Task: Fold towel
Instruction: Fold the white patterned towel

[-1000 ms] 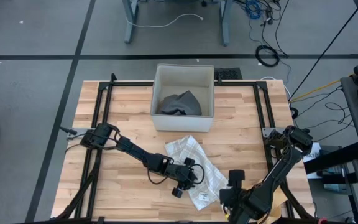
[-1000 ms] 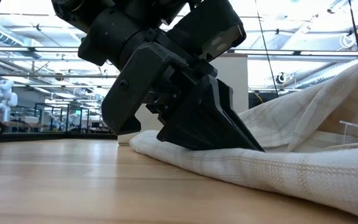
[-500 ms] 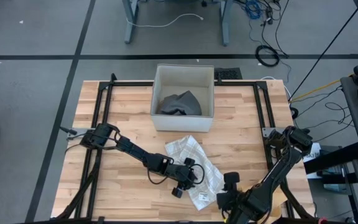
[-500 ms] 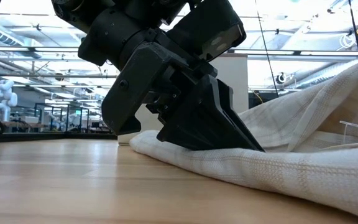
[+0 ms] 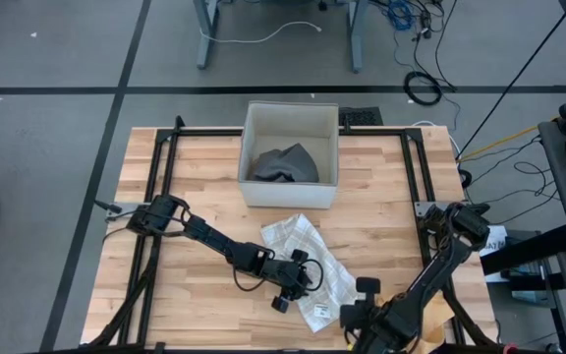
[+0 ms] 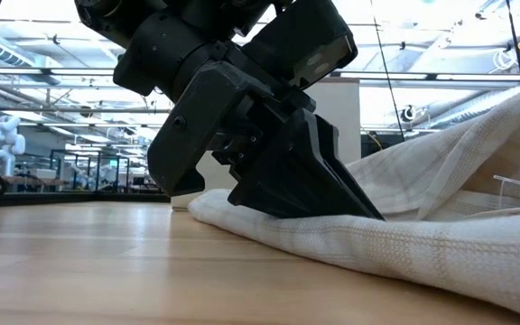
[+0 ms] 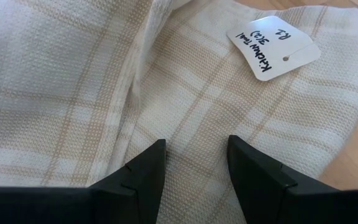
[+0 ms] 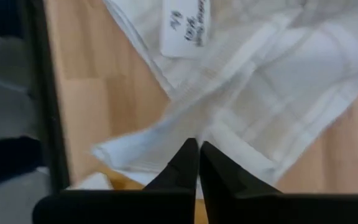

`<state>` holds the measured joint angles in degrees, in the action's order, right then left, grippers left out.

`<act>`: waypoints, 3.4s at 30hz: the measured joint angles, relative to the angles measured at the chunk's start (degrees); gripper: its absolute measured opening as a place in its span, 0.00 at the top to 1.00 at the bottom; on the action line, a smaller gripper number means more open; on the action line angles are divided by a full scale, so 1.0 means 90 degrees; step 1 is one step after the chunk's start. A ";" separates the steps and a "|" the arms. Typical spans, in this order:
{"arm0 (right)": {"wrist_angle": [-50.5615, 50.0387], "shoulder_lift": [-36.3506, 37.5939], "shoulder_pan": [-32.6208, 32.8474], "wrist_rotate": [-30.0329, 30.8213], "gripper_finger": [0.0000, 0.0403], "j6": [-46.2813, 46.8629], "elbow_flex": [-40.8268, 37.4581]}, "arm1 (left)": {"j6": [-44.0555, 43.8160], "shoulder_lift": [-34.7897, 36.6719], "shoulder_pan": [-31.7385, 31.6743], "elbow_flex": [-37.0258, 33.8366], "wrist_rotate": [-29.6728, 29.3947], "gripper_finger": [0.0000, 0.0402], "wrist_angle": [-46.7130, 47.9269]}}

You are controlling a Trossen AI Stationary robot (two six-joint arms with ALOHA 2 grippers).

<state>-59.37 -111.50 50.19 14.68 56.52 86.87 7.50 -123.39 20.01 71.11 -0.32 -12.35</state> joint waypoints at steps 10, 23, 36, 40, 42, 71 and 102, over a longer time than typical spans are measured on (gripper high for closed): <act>0.0987 0.0016 0.0001 -0.0024 0.99 0.0753 0.0342 | 0.0016 0.0000 -0.0014 0.0000 -0.0002 0.55 -0.0009; 0.0990 -0.0089 -0.0078 0.0039 0.59 0.1129 0.0350 | 0.0016 0.0000 -0.0019 0.0000 0.0001 0.55 -0.0016; 0.0187 -0.0793 -0.0408 -0.0760 0.66 0.1644 0.0342 | 0.0006 0.0000 -0.0024 0.0000 0.0002 0.55 -0.0018; 0.0181 -0.0795 -0.0361 -0.0767 0.86 0.1393 0.0528 | 0.0013 0.0000 -0.0024 0.0001 0.0002 0.55 -0.0018; 0.0164 -0.0795 -0.0357 -0.0765 0.95 0.1205 0.0667 | 0.0016 0.0000 -0.0024 0.0000 0.0000 0.55 -0.0018; 0.1129 -0.0834 -0.1390 0.0100 1.00 -0.0350 0.1219 | 0.0624 0.0450 0.0794 0.0000 0.0137 0.55 0.0571; 0.2434 -0.1576 -0.1367 0.0244 0.70 -0.1062 0.1224 | 0.0219 0.0087 0.0595 0.0013 0.0500 0.55 0.0438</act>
<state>-37.46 -125.68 37.89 16.87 46.96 97.89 9.47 -122.61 25.36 71.23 4.19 -8.40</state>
